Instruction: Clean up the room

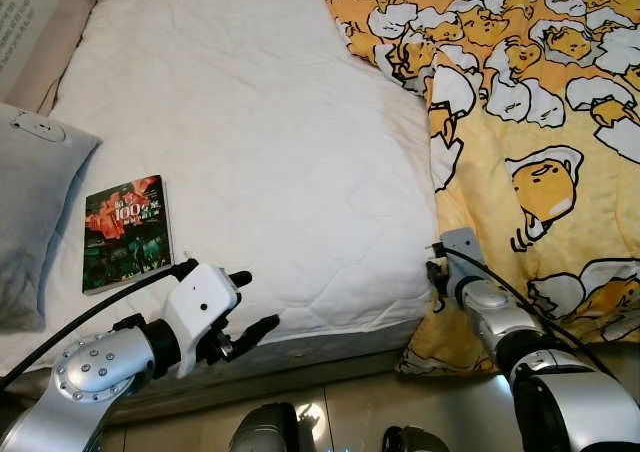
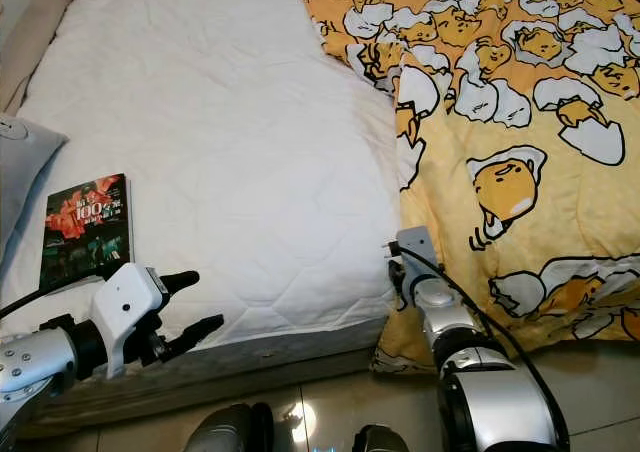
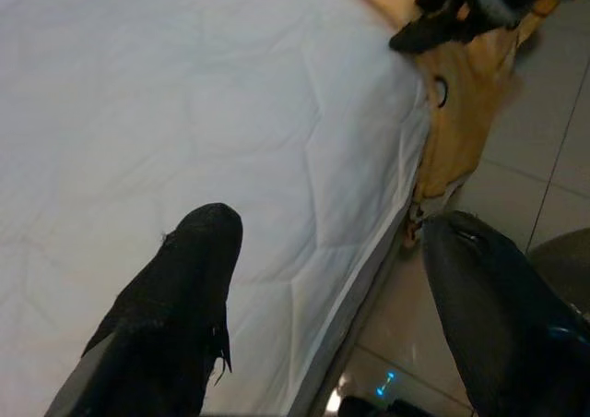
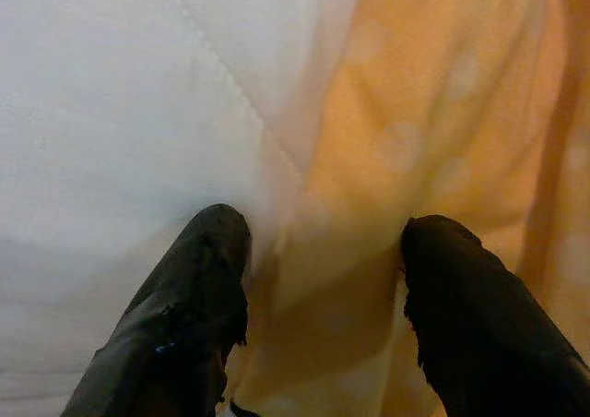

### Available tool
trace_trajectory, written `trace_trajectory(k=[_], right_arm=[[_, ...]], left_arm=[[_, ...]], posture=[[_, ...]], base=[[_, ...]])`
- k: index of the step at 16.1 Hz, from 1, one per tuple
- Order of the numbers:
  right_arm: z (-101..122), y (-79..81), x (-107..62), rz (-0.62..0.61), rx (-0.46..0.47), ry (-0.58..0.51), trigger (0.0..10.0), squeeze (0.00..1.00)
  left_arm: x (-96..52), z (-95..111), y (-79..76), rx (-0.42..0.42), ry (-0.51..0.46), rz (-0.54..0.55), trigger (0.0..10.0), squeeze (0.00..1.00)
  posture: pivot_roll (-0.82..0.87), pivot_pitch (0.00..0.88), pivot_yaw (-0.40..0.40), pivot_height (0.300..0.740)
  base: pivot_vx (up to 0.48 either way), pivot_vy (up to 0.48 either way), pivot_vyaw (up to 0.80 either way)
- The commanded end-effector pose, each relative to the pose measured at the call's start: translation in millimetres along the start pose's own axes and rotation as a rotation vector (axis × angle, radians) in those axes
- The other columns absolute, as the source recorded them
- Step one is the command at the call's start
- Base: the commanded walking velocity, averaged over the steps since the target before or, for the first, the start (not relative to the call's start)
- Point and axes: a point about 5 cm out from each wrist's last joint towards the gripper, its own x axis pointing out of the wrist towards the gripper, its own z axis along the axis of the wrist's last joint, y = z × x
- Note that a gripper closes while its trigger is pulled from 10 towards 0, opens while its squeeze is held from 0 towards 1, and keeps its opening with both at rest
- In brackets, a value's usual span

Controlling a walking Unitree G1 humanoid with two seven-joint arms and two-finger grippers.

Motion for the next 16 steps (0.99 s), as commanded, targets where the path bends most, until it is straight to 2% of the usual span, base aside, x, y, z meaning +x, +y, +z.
trace_trajectory(k=[1, 11, 15, 16], right_arm=[[-7, -1.6, -0.9, 0.001, 0.013, 0.023, 0.0, 0.0], [-14, -6.1, -2.3, -0.008, 0.024, 0.042, 0.0, 0.0], [-12, -3.8, -1.8, -0.003, 0.032, 0.039, 0.0, 0.0], [-12, -0.5, -1.6, 0.009, 0.032, 0.033, 0.0, 0.0]], left_arm=[[-4.4, 4, -2.1, 0.006, -0.001, -0.001, 10.0, 0.0], [-1.2, 10, -0.7, 0.004, -0.011, -0.009, 10.0, 0.0], [7.7, 4, 1.9, -0.004, -0.004, -0.01, 10.0, 0.0], [11.9, 0, 2.9, -0.005, 0.002, -0.008, 10.0, 0.0]], posture=[[0.23, 0.149, 0.064, 0.74], [0.21, 0.125, 0.063, 0.74], [0.19, 0.097, 0.052, 0.74], [0.16, 0.067, 0.044, 0.74]], base=[[0.0, 0.0, 0.0], [0.0, 0.0, 0.0], [0.0, 0.0, 0.0], [0.0, 0.0, 0.0]])
